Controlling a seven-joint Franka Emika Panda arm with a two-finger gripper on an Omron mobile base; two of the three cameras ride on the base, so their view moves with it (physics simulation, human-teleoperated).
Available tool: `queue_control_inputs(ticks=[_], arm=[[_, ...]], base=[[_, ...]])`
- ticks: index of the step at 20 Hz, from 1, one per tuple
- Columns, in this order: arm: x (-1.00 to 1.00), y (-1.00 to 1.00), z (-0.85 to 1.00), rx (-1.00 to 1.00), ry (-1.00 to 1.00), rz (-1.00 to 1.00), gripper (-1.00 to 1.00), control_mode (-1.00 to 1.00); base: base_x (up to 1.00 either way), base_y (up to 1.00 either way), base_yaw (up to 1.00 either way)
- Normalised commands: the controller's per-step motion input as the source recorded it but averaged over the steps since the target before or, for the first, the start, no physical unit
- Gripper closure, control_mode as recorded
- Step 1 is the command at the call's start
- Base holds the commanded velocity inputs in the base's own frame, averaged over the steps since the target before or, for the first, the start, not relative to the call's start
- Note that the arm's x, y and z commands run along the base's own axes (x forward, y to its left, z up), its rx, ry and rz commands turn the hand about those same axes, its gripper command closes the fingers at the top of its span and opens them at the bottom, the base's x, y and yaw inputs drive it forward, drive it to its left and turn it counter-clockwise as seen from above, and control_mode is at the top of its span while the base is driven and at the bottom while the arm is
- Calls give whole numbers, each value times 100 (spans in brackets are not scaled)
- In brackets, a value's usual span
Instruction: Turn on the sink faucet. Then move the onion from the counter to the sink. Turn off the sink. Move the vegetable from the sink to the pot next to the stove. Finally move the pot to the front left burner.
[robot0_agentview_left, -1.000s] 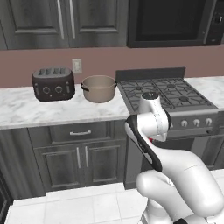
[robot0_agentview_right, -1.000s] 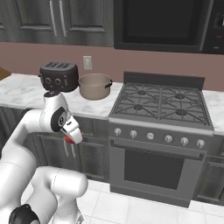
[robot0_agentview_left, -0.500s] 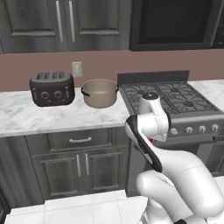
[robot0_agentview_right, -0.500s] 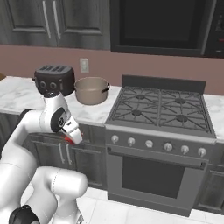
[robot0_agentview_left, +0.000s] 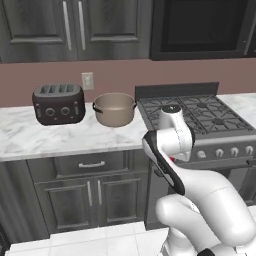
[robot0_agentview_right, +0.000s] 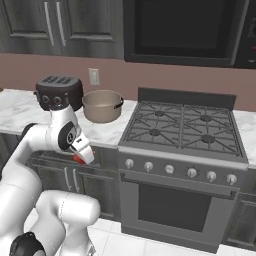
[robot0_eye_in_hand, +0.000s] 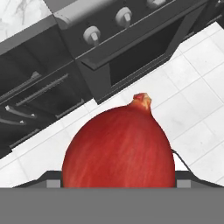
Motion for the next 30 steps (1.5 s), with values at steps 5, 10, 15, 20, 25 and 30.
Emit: queue_control_inputs(ticks=[5, 10, 15, 20, 25, 30], arm=[[0, 0, 0, 0, 0, 0, 100, 100], [0, 0, 0, 0, 0, 0, 100, 100], [0, 0, 0, 0, 0, 0, 100, 100], [0, 0, 0, 0, 0, 0, 100, 100], [0, 0, 0, 0, 0, 0, 100, 100], [0, 0, 0, 0, 0, 0, 100, 100]], base=[[21, -26, 0], [25, -38, 2], [31, -45, 4], [17, -30, 2], [2, -18, 0], [5, -18, 0]])
